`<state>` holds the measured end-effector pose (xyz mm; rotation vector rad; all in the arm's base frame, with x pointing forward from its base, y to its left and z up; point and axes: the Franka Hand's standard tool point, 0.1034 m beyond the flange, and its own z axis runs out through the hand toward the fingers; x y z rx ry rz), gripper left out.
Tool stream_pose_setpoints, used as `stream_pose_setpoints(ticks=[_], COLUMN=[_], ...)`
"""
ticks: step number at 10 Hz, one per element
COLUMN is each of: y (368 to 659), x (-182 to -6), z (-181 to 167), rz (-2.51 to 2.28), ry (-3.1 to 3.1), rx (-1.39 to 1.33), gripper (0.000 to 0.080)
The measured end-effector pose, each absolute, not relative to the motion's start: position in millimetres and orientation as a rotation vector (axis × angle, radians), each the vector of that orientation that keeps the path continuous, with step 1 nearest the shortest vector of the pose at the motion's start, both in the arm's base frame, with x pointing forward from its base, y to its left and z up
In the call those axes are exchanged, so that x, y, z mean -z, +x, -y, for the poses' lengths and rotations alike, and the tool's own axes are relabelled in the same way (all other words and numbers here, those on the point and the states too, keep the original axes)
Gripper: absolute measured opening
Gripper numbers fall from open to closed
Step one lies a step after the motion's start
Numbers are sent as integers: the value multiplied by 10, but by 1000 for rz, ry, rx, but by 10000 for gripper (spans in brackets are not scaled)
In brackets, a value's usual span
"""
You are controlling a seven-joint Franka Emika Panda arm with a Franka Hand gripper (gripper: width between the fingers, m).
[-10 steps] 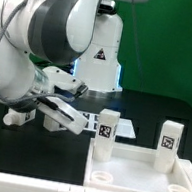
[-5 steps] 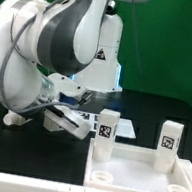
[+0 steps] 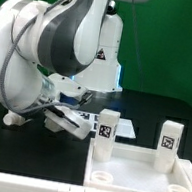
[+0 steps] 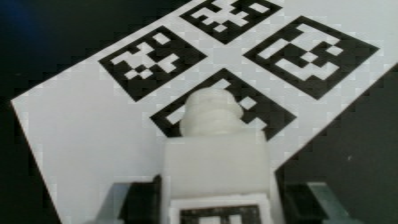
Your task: Assemble square table
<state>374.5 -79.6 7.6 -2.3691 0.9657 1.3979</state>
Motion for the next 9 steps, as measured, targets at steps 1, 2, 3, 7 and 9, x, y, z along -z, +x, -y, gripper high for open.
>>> stream_pose_setpoints(ticks=[1,2,3,7,9], y=[3745,3745,3745,4202,4509], x=[-77,-77,-77,-618,-910], z=[796,796,796,716,812], rz=[-966,-966,-966,-864,-799], ry=[-2369,-2369,-2369,-2451,-2577], rx=[-1398,-1398,-1398,-1241,-1080], gripper=[281,281,281,281,282])
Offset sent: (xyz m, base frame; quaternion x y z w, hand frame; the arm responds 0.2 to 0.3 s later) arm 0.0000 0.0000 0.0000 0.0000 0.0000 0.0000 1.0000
